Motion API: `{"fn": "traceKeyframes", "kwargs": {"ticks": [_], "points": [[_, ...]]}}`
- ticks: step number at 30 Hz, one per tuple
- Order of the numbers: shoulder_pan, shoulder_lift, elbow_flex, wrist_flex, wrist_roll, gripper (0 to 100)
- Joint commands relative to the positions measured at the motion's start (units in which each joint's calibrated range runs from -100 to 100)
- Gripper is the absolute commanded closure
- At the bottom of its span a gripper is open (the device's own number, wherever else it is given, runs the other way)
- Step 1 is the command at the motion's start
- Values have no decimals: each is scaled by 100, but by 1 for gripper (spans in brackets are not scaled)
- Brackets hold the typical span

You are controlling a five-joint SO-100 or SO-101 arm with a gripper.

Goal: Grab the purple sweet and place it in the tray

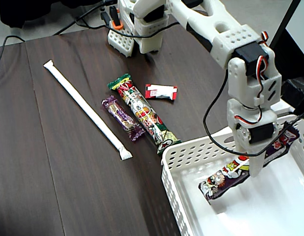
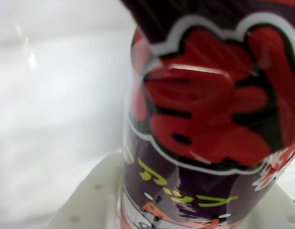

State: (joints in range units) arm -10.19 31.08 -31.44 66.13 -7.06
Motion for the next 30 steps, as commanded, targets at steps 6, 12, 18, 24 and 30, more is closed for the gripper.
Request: {"fn": "traceKeyframes", "kwargs": {"ticks": [6,12,18,24,30], "points": [[-37,-274,-555,-200,-55,76],[-29,-299,-555,-140,-60,65],[-15,-324,-555,-72,-60,65],[7,-333,-975,827,-60,65],[29,-324,-2034,1983,-60,65]]}}
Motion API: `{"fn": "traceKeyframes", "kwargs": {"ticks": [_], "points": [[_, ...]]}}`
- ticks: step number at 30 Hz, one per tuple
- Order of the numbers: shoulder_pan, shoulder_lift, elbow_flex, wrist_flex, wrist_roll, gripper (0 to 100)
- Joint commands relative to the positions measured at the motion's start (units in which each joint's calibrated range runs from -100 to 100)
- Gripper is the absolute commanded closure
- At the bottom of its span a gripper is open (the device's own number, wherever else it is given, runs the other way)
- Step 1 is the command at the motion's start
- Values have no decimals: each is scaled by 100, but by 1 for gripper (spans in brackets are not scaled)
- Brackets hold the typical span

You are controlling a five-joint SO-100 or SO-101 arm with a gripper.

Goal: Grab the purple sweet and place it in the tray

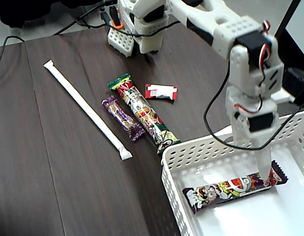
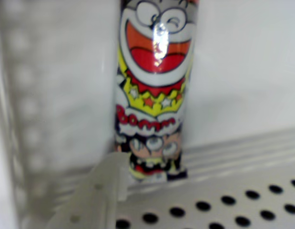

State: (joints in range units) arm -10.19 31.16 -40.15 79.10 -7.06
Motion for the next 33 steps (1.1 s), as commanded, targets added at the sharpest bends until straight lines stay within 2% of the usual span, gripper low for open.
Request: {"fn": "traceKeyframes", "kwargs": {"ticks": [1,7,10,17,21,27,29,33], "points": [[37,-333,-1336,858,-60,65],[110,-341,-2049,2065,-60,65],[191,-542,-2058,2082,-60,66],[449,-1513,-1473,2073,-13,90],[420,-2208,-487,2073,-13,95],[434,-3581,1412,2065,2,95],[442,-4016,2052,2005,165,95],[442,-4979,3686,1397,385,95]]}}
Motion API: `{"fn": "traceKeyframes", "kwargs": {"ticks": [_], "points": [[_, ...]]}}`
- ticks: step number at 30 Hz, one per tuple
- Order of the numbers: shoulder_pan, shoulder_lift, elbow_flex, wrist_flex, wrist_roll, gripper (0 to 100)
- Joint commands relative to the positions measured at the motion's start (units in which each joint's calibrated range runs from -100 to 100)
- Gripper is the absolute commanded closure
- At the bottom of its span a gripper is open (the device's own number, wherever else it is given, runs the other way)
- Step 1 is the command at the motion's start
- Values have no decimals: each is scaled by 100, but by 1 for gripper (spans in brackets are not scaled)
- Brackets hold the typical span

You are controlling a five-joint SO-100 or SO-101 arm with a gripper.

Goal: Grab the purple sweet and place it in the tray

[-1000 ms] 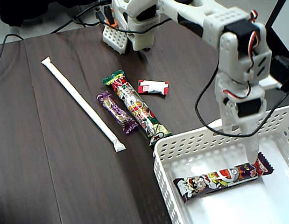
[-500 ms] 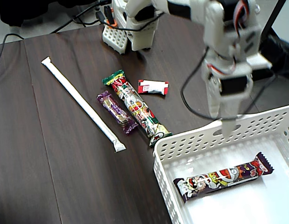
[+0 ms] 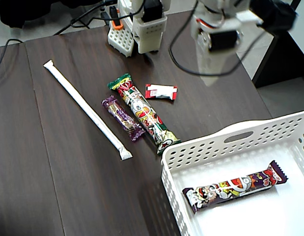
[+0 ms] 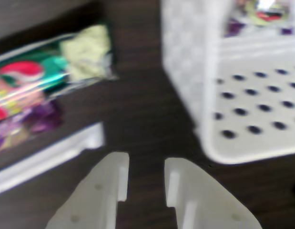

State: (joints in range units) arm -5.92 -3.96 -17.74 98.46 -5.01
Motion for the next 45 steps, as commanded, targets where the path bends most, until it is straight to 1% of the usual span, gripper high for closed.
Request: {"fn": "traceKeyframes", "kwargs": {"ticks": [1,5,8,11,14,17,34,41,45], "points": [[14,-1768,1902,-780,181,95],[7,-2973,3838,-1807,186,95],[-30,-3852,5171,-2329,223,95],[0,-4673,6267,-2629,380,95],[14,-5443,7144,-2886,386,95],[-15,-6196,7820,-2929,391,95],[-67,-9453,9811,-2809,386,95],[-140,-9562,10075,-2749,391,95],[-170,-9562,10286,-2501,391,95]]}}
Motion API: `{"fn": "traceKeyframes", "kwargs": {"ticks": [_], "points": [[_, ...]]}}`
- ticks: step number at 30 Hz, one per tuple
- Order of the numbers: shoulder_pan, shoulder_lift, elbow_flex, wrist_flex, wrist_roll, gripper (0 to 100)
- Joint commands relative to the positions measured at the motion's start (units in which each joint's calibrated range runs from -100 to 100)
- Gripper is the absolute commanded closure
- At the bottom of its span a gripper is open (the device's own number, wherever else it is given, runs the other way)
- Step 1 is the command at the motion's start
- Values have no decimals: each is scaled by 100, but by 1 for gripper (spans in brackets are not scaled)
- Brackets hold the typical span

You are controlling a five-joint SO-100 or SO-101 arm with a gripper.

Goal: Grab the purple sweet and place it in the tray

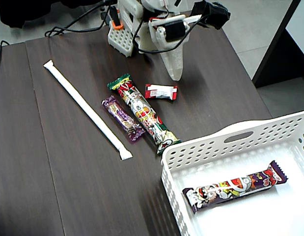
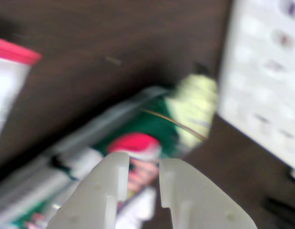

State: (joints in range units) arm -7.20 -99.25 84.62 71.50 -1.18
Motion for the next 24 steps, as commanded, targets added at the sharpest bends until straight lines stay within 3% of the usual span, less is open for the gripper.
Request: {"fn": "traceKeyframes", "kwargs": {"ticks": [1,24], "points": [[-35,-33,123,230,7,95],[-5,-33,826,187,2,95]]}}
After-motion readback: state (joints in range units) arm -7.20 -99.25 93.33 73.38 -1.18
